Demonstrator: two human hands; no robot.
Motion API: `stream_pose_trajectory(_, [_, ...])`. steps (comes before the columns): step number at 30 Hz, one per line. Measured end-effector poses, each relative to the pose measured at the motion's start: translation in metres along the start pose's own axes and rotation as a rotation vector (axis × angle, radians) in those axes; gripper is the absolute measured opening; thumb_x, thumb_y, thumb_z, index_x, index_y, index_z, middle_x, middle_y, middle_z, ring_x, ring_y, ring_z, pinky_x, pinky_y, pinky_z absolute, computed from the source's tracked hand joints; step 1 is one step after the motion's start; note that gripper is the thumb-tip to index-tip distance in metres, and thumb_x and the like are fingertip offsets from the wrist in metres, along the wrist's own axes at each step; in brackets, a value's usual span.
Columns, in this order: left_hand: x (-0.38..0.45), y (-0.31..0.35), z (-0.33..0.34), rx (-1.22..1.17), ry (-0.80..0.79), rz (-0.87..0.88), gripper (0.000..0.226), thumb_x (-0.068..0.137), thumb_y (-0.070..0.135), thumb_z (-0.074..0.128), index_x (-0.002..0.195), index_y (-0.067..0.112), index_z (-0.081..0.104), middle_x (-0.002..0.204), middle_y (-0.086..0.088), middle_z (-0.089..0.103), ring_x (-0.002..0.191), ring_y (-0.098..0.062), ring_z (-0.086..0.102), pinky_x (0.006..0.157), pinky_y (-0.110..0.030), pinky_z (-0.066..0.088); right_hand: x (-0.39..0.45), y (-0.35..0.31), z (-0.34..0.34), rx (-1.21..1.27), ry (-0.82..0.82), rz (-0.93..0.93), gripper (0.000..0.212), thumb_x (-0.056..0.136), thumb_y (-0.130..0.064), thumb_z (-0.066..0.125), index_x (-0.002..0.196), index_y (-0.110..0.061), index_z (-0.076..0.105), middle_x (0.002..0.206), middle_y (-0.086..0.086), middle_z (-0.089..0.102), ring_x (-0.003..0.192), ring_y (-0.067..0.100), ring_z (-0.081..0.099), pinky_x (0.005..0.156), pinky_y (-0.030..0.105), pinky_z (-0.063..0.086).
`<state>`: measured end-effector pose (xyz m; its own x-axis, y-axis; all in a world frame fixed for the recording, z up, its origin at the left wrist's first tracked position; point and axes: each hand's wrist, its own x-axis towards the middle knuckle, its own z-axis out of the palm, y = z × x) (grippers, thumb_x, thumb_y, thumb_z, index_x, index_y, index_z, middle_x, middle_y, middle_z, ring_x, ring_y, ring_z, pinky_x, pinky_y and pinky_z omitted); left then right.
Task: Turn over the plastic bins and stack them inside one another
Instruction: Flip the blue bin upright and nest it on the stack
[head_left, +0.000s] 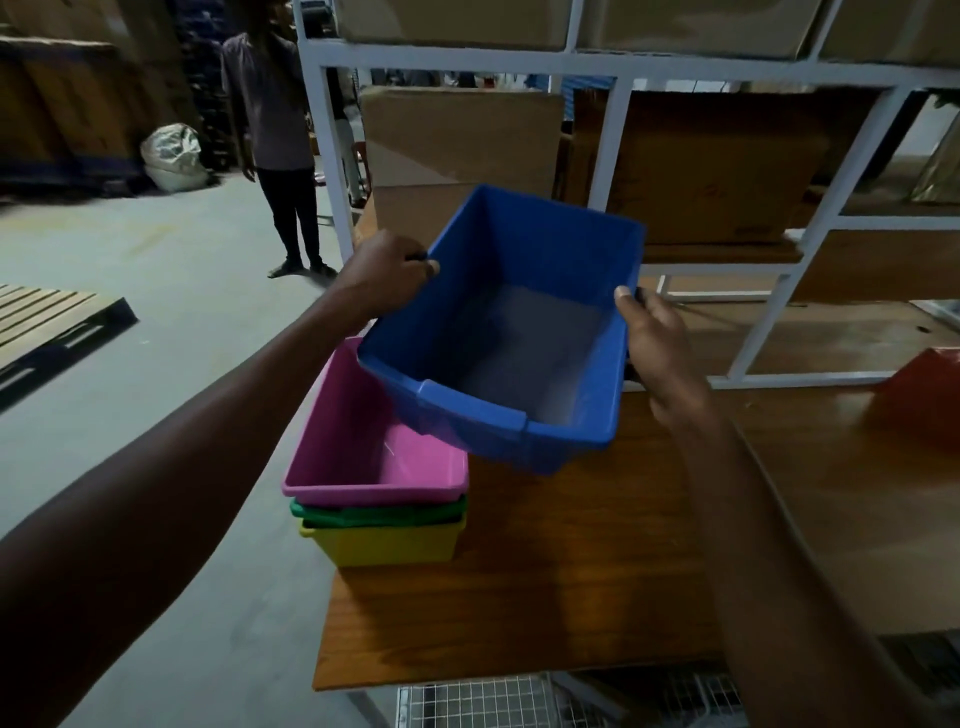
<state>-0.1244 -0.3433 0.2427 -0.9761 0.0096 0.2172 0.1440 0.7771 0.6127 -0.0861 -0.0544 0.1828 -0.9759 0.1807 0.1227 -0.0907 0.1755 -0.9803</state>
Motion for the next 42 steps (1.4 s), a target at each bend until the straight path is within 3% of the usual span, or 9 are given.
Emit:
stream_pose_trajectory(5, [-0.017,-0.016,0.012,-0.145,0.014,-0.132,0.024,0.099,0.022,0.062,0.107,0.007,0.078,0.103,-0.022,0.075,0.095,-0.041,0.072,0.084,-0.053,0.059,-0.001,0.007,0.006,0.059,-0.06,0.084,0.03,0.11,-0.034,0.047,0.13,-0.021,0.065,0.118,0.004,0.073,0.109,0.023,0.07,0.086,0.04,0.056])
stream_pose_trajectory(9, [-0.026,-0.024,0.011,-0.235,-0.013,-0.208,0.025,0.103,0.024,0.058,0.117,0.014,0.077,0.106,-0.015,0.075,0.094,-0.031,0.072,0.085,-0.043,0.058,0.006,0.011,0.008,0.088,-0.143,0.152,0.026,0.108,-0.03,0.05,0.123,-0.017,0.066,0.119,0.01,0.072,0.113,0.029,0.069,0.099,0.051,0.056])
stream_pose_trajectory(14, [-0.034,-0.037,0.0,-0.379,0.054,-0.288,0.024,0.107,0.03,0.053,0.107,0.016,0.072,0.096,-0.002,0.069,0.086,-0.018,0.066,0.072,-0.032,0.051,0.015,0.01,0.029,0.144,-0.176,0.24,0.027,0.105,-0.029,0.055,0.126,-0.015,0.065,0.119,0.01,0.073,0.11,0.028,0.07,0.09,0.047,0.057])
stream_pose_trajectory(17, [-0.034,-0.055,-0.009,-0.436,0.108,-0.336,0.028,0.1,0.021,0.054,0.1,0.0,0.073,0.09,-0.013,0.066,0.081,-0.026,0.06,0.07,-0.035,0.044,0.021,0.004,0.047,0.181,-0.193,0.294,0.023,0.104,-0.028,0.055,0.119,-0.015,0.068,0.106,0.005,0.075,0.098,0.026,0.073,0.074,0.039,0.056])
stream_pose_trajectory(21, [-0.033,-0.076,-0.021,-0.451,0.104,-0.382,0.036,0.102,0.02,0.049,0.113,-0.004,0.072,0.095,-0.016,0.066,0.081,-0.027,0.059,0.067,-0.033,0.043,0.027,-0.005,0.074,0.188,-0.196,0.292,0.027,0.104,-0.027,0.053,0.121,-0.013,0.069,0.109,0.008,0.074,0.098,0.026,0.072,0.072,0.039,0.058])
stream_pose_trajectory(27, [-0.028,-0.115,-0.036,-0.567,0.099,-0.433,0.035,0.102,0.021,0.046,0.116,0.015,0.077,0.106,-0.006,0.072,0.087,-0.022,0.063,0.071,-0.031,0.051,0.028,-0.008,0.12,0.159,-0.209,0.287,0.025,0.105,-0.028,0.055,0.119,-0.013,0.069,0.102,0.006,0.074,0.086,0.02,0.073,0.066,0.034,0.057])
stream_pose_trajectory(36, [-0.025,-0.169,-0.031,-0.608,0.043,-0.429,0.041,0.098,0.007,0.04,0.111,0.014,0.078,0.098,-0.003,0.069,0.07,-0.018,0.059,0.056,-0.023,0.051,0.03,0.012,0.168,0.052,-0.182,0.256,0.027,0.104,-0.034,0.056,0.117,-0.016,0.069,0.113,0.009,0.074,0.103,0.026,0.073,0.094,0.046,0.059])
stream_pose_trajectory(39, [-0.023,-0.182,-0.02,-0.63,-0.003,-0.434,0.043,0.098,0.006,0.039,0.104,0.022,0.079,0.1,-0.004,0.069,0.068,-0.018,0.06,0.051,-0.023,0.052,0.031,0.022,0.17,0.022,-0.187,0.263,0.026,0.104,-0.034,0.055,0.114,-0.015,0.07,0.11,0.009,0.074,0.104,0.026,0.072,0.094,0.045,0.057])
stream_pose_trajectory(42, [-0.022,-0.195,-0.011,-0.65,-0.01,-0.439,0.044,0.1,0.008,0.039,0.117,0.02,0.077,0.107,-0.008,0.069,0.074,-0.02,0.061,0.055,-0.026,0.054,0.031,0.031,0.169,0.035,-0.185,0.274,0.03,0.106,-0.032,0.054,0.122,-0.011,0.067,0.114,0.011,0.072,0.108,0.028,0.07,0.095,0.045,0.056])
